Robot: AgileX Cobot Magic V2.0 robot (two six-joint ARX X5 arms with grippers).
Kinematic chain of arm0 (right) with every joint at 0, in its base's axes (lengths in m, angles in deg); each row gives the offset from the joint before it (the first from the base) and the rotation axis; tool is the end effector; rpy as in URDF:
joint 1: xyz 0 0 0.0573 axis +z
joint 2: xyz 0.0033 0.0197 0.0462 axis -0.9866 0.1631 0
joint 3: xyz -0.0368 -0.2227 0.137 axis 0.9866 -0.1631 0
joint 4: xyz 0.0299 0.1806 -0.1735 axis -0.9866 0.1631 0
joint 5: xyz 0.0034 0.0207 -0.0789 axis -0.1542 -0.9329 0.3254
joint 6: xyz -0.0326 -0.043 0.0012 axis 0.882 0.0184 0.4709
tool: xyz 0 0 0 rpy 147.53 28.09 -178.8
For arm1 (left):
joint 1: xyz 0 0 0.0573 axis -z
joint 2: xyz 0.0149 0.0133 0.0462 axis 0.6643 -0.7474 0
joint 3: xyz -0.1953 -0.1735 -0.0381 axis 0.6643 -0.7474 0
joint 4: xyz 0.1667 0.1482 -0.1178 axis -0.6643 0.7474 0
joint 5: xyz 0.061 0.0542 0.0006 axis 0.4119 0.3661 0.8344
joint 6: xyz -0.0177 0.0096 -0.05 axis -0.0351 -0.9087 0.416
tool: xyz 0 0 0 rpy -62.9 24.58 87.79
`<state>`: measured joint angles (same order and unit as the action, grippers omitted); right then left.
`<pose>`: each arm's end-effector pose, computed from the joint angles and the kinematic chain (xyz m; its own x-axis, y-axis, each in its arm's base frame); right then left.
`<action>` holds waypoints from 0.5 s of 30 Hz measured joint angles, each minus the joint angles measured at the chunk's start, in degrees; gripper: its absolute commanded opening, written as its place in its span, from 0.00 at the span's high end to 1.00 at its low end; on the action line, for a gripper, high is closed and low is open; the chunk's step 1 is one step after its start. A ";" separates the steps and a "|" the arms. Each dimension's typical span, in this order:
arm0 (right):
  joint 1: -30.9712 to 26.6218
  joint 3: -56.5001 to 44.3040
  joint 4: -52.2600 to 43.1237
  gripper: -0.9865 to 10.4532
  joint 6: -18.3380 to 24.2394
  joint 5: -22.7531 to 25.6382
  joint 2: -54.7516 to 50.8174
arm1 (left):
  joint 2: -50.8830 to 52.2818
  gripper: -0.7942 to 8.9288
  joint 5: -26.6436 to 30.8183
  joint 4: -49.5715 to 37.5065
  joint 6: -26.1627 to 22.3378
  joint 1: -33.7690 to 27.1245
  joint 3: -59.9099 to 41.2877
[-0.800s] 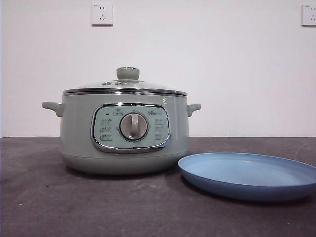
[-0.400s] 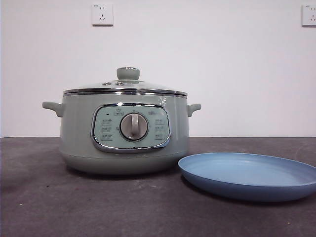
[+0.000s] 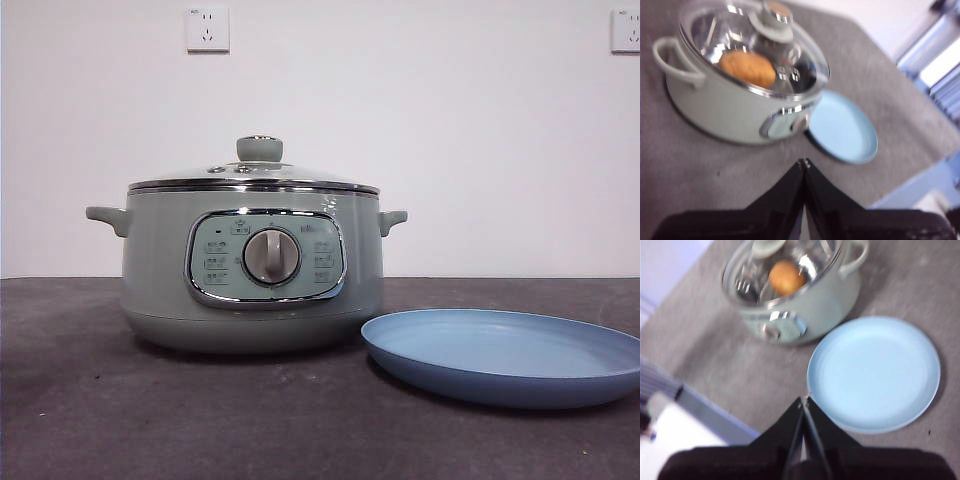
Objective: Take the potato out from the steamer,put the potato on the plate,close the lid
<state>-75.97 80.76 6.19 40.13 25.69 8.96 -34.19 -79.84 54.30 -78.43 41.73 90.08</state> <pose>0.1053 0.0249 0.3307 0.5516 0.6122 -0.5665 -0.5258 0.7825 0.3336 0.0817 -0.0182 0.2898 0.6604 -0.6285 -0.4109 0.4567 0.7706 -0.4446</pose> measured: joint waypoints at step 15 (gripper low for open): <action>2.10 0.61 1.75 0.34 3.43 0.11 0.66 | -4.37 0.14 -0.31 7.39 -9.94 1.18 4.50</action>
<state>-73.87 81.37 7.94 43.56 25.80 9.61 -38.57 -80.14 61.68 -88.37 42.91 94.58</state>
